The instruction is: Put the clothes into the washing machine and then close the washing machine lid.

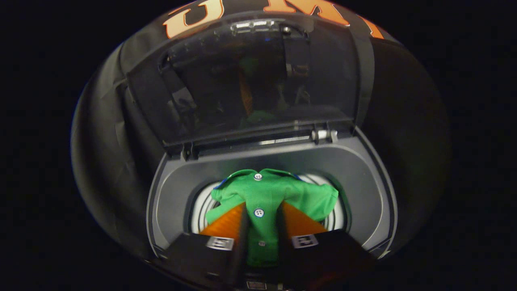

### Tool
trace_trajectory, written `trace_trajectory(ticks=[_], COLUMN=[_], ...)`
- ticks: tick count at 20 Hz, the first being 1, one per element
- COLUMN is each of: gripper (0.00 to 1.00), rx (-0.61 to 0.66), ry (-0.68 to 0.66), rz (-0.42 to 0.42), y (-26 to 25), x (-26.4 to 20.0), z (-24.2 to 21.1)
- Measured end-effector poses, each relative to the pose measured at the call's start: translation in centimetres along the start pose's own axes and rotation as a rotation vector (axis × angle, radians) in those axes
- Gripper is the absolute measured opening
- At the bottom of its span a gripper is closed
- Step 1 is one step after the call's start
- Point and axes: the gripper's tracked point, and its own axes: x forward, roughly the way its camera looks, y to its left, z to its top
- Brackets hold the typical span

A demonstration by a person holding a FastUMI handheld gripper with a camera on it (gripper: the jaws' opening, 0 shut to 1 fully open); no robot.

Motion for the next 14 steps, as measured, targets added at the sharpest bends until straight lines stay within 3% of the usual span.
trace_trajectory(ticks=[2, 10, 14], gripper=[1.0, 0.99, 0.99], rx=[-0.007, -0.011, -0.006], ry=[-0.008, -0.056, -0.187], rz=[-0.019, -0.019, 0.019], y=[-0.4, -0.2, 1.1], x=[-0.1, -2.5, -7.1], z=[-0.2, 0.6, 4.1])
